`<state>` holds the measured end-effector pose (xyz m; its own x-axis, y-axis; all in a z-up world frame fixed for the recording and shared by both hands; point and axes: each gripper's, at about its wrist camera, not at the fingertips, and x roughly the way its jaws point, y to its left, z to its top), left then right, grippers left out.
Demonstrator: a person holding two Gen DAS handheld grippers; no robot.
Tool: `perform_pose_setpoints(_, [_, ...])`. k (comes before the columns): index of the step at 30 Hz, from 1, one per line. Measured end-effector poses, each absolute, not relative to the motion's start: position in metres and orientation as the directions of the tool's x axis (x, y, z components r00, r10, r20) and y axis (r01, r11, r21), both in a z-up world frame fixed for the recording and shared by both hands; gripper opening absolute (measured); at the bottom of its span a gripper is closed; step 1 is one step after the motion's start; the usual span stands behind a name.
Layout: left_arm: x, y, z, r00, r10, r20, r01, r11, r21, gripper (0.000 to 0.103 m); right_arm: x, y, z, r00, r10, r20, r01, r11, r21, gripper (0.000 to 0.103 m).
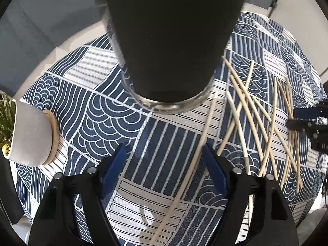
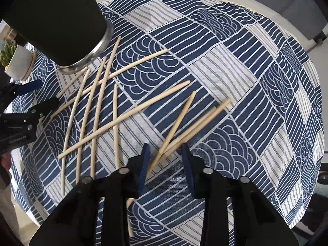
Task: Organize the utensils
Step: 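Close the right gripper on one wooden stick, then lift the wooden stick with the right gripper up over the black cup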
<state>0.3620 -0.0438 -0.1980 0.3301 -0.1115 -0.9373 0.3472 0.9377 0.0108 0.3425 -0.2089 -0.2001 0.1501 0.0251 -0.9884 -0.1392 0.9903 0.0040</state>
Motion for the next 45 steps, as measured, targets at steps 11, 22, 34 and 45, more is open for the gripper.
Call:
perform_pose_setpoints(11, [0.335, -0.042, -0.192, 0.328, -0.132, -0.935, 0.341, 0.94, -0.013, 0.022, 0.334, -0.247, -0.186, 0.174, 0.148, -0.973, -0.13, 0.983, 0.126, 0.005])
perform_pose_setpoints(22, [0.291, -0.004, -0.186, 0.274, -0.124, -0.954, 0.264, 0.963, -0.049, 0.008, 0.307, -0.267, -0.165, 0.202, 0.201, -0.958, -0.109, 0.977, 0.182, 0.005])
perform_pose_setpoints(34, [0.225, 0.04, -0.183, 0.241, -0.112, -0.964, 0.158, 0.985, -0.075, 0.007, 0.27, -0.259, -0.175, 0.172, 0.315, -0.933, -0.123, 0.947, 0.297, 0.005])
perform_pose_setpoints(45, [0.195, 0.063, -0.168, 0.256, -0.171, -0.951, 0.031, 0.985, -0.169, 0.005, 0.247, -0.242, -0.185, 0.153, 0.306, -0.94, -0.176, 0.944, 0.278, 0.005])
